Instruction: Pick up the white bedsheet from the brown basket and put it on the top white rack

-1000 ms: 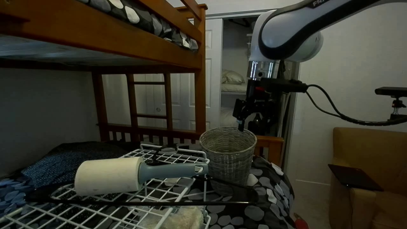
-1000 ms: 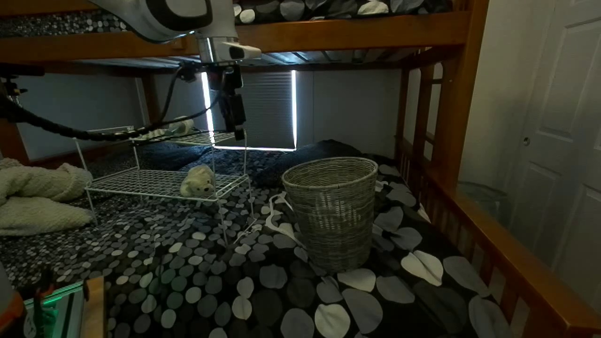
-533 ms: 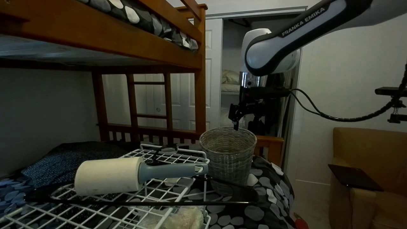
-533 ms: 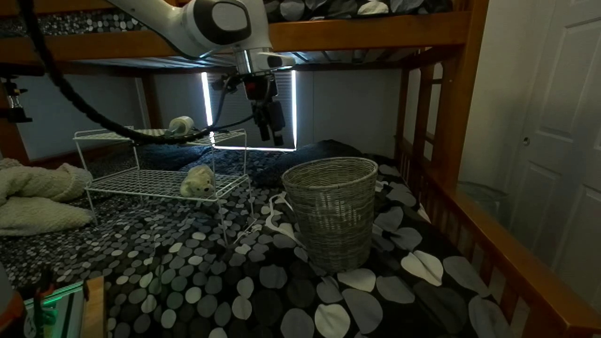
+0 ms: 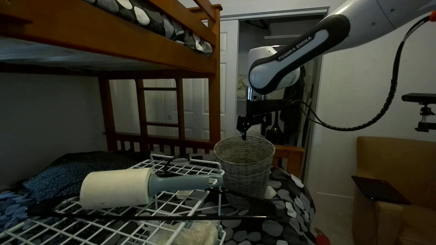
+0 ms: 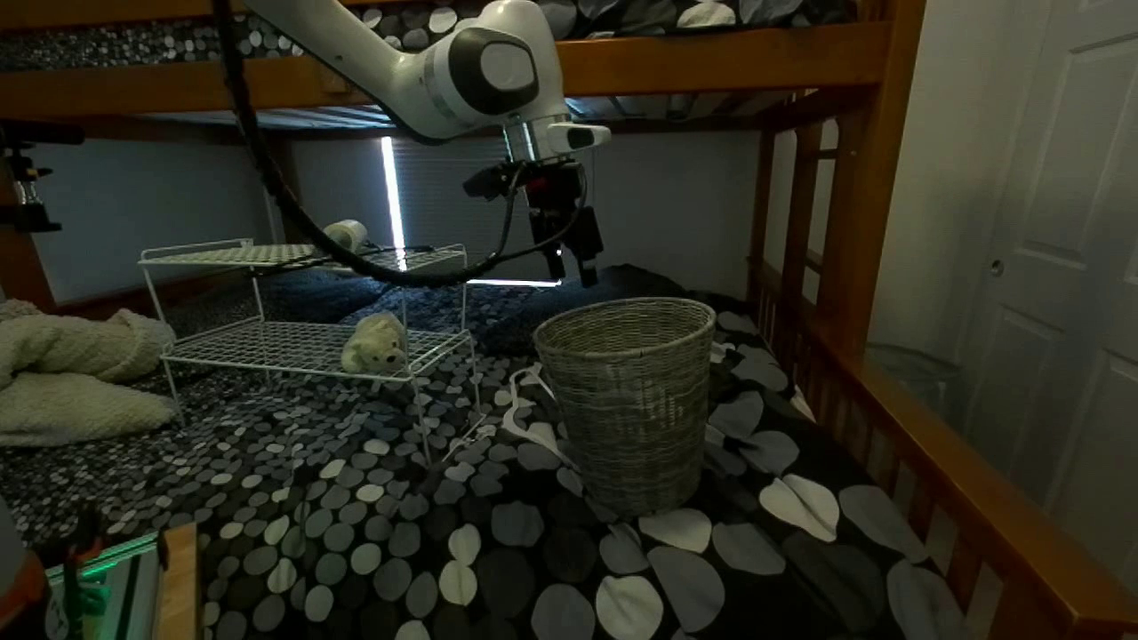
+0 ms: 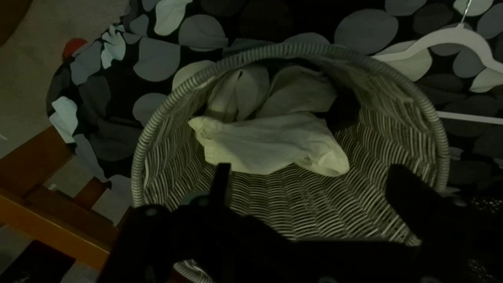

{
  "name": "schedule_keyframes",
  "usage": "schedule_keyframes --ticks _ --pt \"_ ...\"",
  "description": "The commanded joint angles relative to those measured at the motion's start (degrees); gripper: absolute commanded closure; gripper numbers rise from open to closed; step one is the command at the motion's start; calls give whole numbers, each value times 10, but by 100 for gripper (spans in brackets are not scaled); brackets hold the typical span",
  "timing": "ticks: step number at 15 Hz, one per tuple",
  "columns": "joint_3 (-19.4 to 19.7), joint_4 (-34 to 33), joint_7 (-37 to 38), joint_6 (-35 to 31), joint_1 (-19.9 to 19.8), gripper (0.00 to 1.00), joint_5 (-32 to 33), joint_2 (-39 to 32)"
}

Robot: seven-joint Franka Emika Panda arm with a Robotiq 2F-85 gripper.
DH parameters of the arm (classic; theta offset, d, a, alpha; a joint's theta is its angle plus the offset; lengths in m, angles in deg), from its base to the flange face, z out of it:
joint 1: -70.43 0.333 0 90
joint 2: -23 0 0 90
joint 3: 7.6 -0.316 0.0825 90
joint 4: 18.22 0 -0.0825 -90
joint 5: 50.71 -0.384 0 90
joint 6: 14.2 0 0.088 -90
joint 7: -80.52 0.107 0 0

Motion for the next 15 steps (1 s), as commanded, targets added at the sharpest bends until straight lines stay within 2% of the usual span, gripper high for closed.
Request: schedule_keyframes --ticks 1,6,11,15 --pt "15 -7 -1 0 13 0 0 -8" --pt "16 -15 -1 0 16 0 1 -14" --pt "27 -94 1 20 21 0 7 -109" --pt "34 -154 -31 50 29 0 -7 -176"
